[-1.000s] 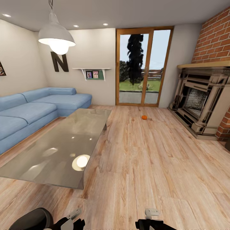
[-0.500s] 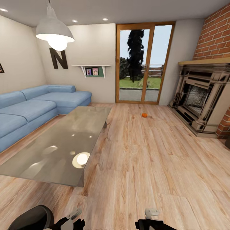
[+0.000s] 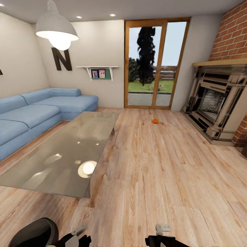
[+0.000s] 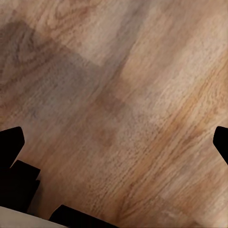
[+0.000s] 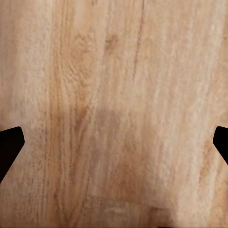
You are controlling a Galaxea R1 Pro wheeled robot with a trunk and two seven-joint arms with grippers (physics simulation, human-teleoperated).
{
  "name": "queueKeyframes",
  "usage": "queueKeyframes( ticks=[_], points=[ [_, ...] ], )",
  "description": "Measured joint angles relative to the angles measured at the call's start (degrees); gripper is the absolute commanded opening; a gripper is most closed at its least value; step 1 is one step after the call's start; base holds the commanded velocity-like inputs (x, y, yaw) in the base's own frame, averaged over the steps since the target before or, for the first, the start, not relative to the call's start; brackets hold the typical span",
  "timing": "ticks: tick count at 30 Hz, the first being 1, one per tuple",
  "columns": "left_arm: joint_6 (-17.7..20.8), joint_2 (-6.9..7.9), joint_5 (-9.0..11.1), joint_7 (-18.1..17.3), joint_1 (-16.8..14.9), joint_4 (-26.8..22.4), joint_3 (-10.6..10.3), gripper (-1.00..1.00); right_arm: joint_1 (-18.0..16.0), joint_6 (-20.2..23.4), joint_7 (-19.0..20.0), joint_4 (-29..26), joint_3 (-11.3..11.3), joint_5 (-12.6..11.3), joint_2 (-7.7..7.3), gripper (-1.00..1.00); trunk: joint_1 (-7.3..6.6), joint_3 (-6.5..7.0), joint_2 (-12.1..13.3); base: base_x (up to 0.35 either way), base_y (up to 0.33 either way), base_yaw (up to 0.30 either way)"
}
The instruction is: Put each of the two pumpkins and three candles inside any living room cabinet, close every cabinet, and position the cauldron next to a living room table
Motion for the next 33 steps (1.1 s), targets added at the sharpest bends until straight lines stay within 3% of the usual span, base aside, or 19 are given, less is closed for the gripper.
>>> queueKeyframes(
  ticks=[33],
  points=[
    [0.0,0.1,0.0,0.0,0.0,0.0,0.0,1.0,0.0,-0.1,0.0,0.0,0.0,0.0,0.0,1.0,0.0,-3.11,0.0,0.0,0.0,0.0]
  ],
)
